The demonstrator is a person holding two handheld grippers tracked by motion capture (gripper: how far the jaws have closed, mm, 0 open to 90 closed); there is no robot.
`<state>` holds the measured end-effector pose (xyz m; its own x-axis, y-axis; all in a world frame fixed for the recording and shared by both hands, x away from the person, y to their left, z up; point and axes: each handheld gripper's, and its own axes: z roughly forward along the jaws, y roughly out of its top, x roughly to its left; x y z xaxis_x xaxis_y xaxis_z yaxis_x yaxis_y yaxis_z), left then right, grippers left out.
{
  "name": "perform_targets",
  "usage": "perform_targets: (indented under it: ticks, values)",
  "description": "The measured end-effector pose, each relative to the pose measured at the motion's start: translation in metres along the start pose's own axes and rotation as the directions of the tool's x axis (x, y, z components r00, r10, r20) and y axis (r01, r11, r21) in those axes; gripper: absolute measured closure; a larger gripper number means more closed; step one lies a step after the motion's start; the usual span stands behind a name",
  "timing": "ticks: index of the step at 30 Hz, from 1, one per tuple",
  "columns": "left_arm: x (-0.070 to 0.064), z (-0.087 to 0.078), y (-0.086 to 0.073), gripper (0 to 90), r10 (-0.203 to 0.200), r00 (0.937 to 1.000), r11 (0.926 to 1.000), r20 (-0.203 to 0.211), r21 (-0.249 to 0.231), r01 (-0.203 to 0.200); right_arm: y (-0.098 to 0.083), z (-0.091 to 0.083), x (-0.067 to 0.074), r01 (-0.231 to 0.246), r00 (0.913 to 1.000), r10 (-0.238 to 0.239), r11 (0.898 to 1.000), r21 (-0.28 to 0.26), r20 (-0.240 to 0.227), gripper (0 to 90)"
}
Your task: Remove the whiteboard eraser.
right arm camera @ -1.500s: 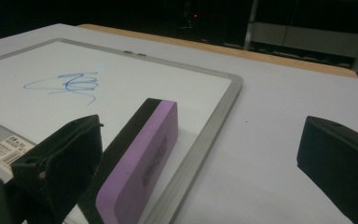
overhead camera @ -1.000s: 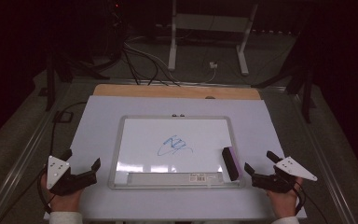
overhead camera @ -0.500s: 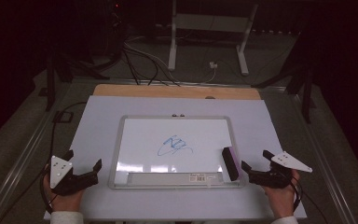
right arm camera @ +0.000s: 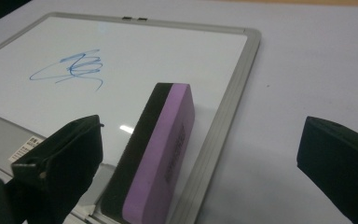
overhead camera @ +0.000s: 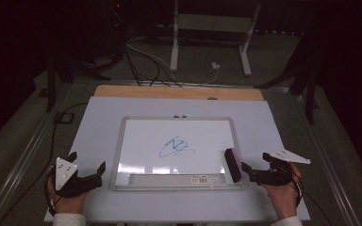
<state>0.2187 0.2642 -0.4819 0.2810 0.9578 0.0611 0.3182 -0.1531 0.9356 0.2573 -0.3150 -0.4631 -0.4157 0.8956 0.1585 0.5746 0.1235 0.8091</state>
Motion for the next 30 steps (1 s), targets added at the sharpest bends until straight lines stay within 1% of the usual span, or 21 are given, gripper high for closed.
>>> perform_targets:
  ticks: [8, 12, 13, 14, 16, 18, 20, 22, 24, 30]
  values:
    - [-0.001, 0.001, -0.001, 0.6, 0.005, 1.0, 1.0, 0.001, 0.008, -0.005, 0.005, 0.011, 0.0, -0.018, 0.9997, 0.019, 0.997, 0.072, -0.015, 0.6]
    - [-0.001, 0.001, -0.001, 0.6, 0.006, 1.0, 0.9999, 0.0, 0.009, -0.006, 0.003, 0.013, -0.002, -0.03, 0.9988, 0.033, 0.995, 0.097, -0.036, 5.9]
    - [-0.001, 0.002, -0.001, 0.6, 0.006, 1.0, 0.9999, 0.001, 0.01, -0.006, 0.002, 0.013, -0.002, -0.034, 0.9984, 0.039, 0.994, 0.102, -0.041, 8.2]
    - [-0.001, 0.002, -0.001, 0.6, 0.007, 1.0, 0.9999, 0.001, 0.011, -0.007, 0.002, 0.014, -0.002, -0.037, 0.9982, 0.042, 0.993, 0.11, -0.043, 13.9]
    - [-0.001, 0.002, -0.001, 0.6, 0.008, 1.0, 0.9999, 0.001, 0.012, -0.008, 0.0, 0.014, -0.003, -0.048, 0.9973, 0.055, 0.991, 0.126, -0.049, 20.6]
    - [-0.002, 0.002, -0.001, 0.6, 0.007, 1.0, 0.9999, 0.001, 0.011, -0.007, -0.001, 0.014, -0.004, -0.052, 0.9967, 0.06, 0.989, 0.136, -0.055, 29.6]
    - [-0.002, 0.002, -0.001, 0.6, 0.009, 1.0, 0.9999, 0.002, 0.013, -0.009, -0.003, 0.014, -0.005, -0.068, 0.9955, 0.077, 0.987, 0.143, -0.056, 35.2]
    - [-0.002, 0.002, -0.001, 0.6, 0.01, 0.9999, 0.9998, 0.003, 0.014, -0.01, -0.004, 0.015, -0.006, -0.073, 0.9933, 0.087, 0.984, 0.16, -0.077, 38.6]
    - [-0.002, 0.002, -0.001, 0.6, 0.011, 0.9999, 0.9998, 0.003, 0.015, -0.011, -0.005, 0.015, -0.007, -0.086, 0.9906, 0.102, 0.983, 0.161, -0.091, 41.1]
    - [-0.002, 0.002, -0.001, 0.6, 0.01, 0.9999, 0.9999, 0.002, 0.013, -0.01, -0.006, 0.017, -0.003, -0.085, 0.9855, 0.11, 0.979, 0.187, -0.129, 43.8]
